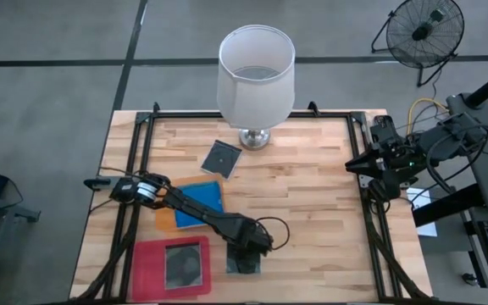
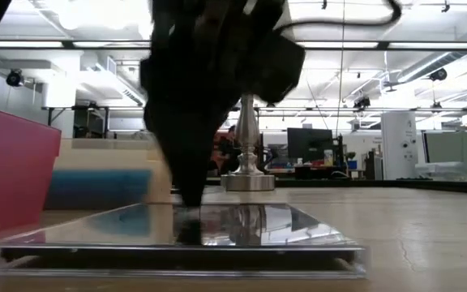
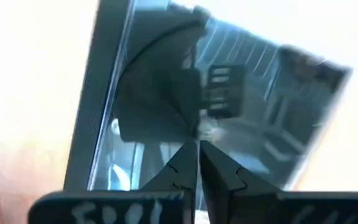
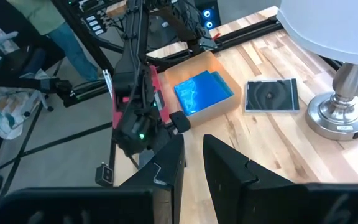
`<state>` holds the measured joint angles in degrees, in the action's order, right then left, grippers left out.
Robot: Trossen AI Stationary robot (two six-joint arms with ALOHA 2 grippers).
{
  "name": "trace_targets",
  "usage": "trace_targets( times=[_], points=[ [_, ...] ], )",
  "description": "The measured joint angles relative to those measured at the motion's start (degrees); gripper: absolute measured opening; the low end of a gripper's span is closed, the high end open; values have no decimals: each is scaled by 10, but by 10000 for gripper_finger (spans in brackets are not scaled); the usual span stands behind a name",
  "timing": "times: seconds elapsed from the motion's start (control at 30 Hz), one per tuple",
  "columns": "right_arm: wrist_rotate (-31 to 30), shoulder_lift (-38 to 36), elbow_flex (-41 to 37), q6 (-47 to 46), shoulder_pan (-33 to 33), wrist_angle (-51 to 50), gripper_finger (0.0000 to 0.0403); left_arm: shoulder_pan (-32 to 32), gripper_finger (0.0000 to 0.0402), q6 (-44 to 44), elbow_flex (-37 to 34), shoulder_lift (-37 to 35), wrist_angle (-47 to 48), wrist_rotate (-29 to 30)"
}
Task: Pick & place jewel cases by type
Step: Move the orange bin to the top left of the table
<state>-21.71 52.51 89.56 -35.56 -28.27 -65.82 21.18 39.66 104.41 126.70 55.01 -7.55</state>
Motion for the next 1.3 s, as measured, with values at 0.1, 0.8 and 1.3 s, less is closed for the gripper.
trace_targets(
  times=[0.1,0.8,1.3],
  points=[
    [-1,0,0,2,0,0,56,-7,0,5,33,-13,17,4],
    [-10,1,-15,14,0,7,56,-66,0,-21,82,-14,69,150],
    [-10,1,-15,23,0,16,56,-84,0,-68,30,-15,111,118]
  ],
)
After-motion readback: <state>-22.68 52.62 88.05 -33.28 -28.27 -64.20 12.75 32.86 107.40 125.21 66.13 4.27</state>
